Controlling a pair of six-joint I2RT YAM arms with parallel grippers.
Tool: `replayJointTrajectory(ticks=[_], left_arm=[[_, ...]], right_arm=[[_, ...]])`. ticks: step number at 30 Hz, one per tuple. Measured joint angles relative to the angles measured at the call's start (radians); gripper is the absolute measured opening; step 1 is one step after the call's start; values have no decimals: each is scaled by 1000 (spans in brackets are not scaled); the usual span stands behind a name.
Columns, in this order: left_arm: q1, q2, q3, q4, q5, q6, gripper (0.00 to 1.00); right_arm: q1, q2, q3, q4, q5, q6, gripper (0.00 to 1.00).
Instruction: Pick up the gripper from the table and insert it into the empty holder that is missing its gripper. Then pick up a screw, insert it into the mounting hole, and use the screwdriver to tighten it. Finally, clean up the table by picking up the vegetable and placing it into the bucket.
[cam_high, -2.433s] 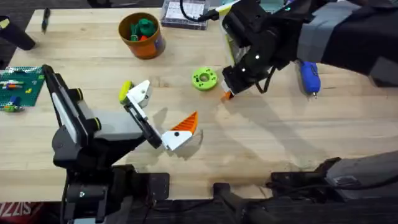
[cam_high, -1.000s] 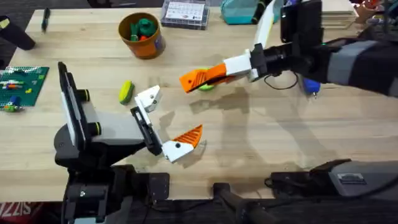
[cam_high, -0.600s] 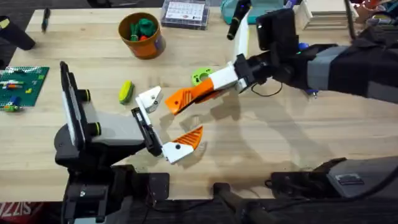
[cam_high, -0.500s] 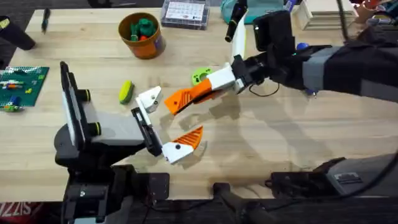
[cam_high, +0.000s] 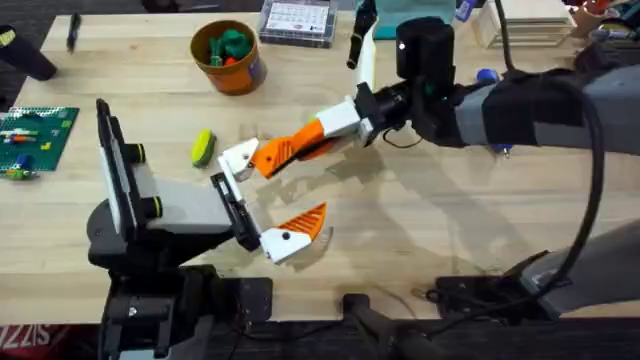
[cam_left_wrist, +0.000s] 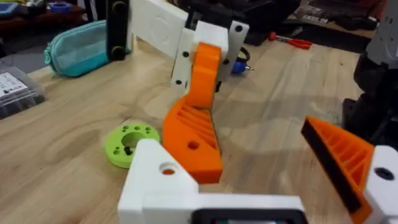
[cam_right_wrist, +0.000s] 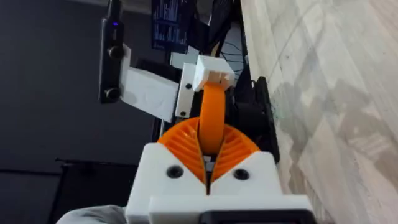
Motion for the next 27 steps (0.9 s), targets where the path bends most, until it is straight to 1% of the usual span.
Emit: replayJointTrajectory(ticks=[3, 8, 9, 13, 19, 27], left_arm=[[0, 0, 0, 0, 1, 5, 996], [0, 0, 0, 0, 1, 7, 995], [0, 0, 0, 0, 0, 6, 994], [0, 0, 0, 0, -2, 3, 995], [5, 0, 0, 0, -17, -7, 995], [5, 0, 0, 0, -12, -19, 995]], right_arm=[[1, 0, 0, 42, 5, 53, 7], [3, 0, 0, 39, 13, 103, 7], [6, 0, 0, 18, 26, 120, 7], [14, 0, 0, 18, 49, 149, 7], [37, 0, 0, 27, 95, 168, 7], [89, 0, 1, 36, 175, 154, 7]])
